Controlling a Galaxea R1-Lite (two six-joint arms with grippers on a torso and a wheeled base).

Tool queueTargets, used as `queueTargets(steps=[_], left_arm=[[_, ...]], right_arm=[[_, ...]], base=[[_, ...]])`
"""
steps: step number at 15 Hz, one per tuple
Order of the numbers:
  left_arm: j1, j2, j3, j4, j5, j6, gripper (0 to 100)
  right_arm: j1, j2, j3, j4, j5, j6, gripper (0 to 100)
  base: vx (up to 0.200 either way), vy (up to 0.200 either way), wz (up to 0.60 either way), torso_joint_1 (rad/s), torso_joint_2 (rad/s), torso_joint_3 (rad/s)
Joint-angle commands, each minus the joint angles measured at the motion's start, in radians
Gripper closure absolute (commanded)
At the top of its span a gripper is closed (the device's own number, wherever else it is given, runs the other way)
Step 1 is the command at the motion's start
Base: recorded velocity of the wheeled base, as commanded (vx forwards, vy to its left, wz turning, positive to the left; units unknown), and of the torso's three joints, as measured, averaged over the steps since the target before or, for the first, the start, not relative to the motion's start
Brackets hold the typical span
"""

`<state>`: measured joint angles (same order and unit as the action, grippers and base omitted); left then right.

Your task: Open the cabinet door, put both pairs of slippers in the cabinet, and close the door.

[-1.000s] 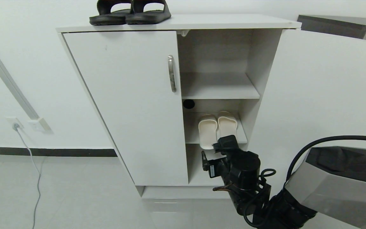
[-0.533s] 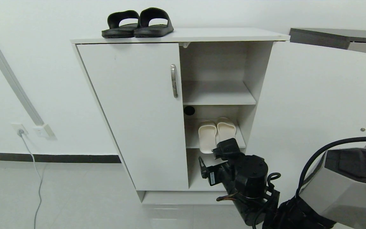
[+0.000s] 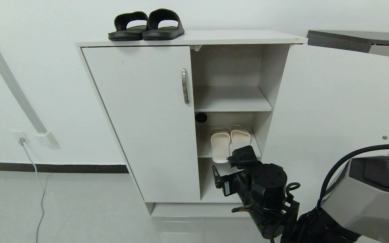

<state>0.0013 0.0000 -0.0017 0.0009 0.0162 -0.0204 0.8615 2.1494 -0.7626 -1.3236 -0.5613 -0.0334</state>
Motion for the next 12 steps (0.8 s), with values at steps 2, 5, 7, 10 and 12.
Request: queueTargets(steps=[2, 5, 7, 10, 12], left_arm=[[0.000, 0.002, 0.000, -0.001, 0.001, -0.001, 100], [-0.001, 0.002, 0.000, 0.001, -0.001, 0.000, 100], [0.000, 0.002, 0.000, -0.001, -0.001, 0.000, 100], [-0.001, 0.002, 0.000, -0.001, -0.001, 0.000, 100], [0.000, 0.002, 0.000, -0.001, -0.001, 0.000, 100]], right_arm=[[-0.032, 0.015, -0.004, 0.000, 0.000, 0.000, 0], [-0.038, 0.017, 0.003, -0.006, 0.001, 0.000, 0], [-0.038, 0.017, 0.012, -0.009, 0.035, 0.001, 0], [-0.044, 0.026, 0.031, -0.009, 0.054, 0.001, 0], [-0.044, 0.027, 0.034, -0.014, 0.064, 0.003, 0]], base=[[0.000, 0.200, 0.00, 0.000, 0.01, 0.002], [0.000, 0.200, 0.00, 0.009, 0.00, 0.001], [0.000, 0.200, 0.00, -0.005, 0.00, 0.002], [0.000, 0.200, 0.00, 0.002, 0.00, -0.001], [0.000, 0.200, 0.00, 0.005, 0.00, 0.000]])
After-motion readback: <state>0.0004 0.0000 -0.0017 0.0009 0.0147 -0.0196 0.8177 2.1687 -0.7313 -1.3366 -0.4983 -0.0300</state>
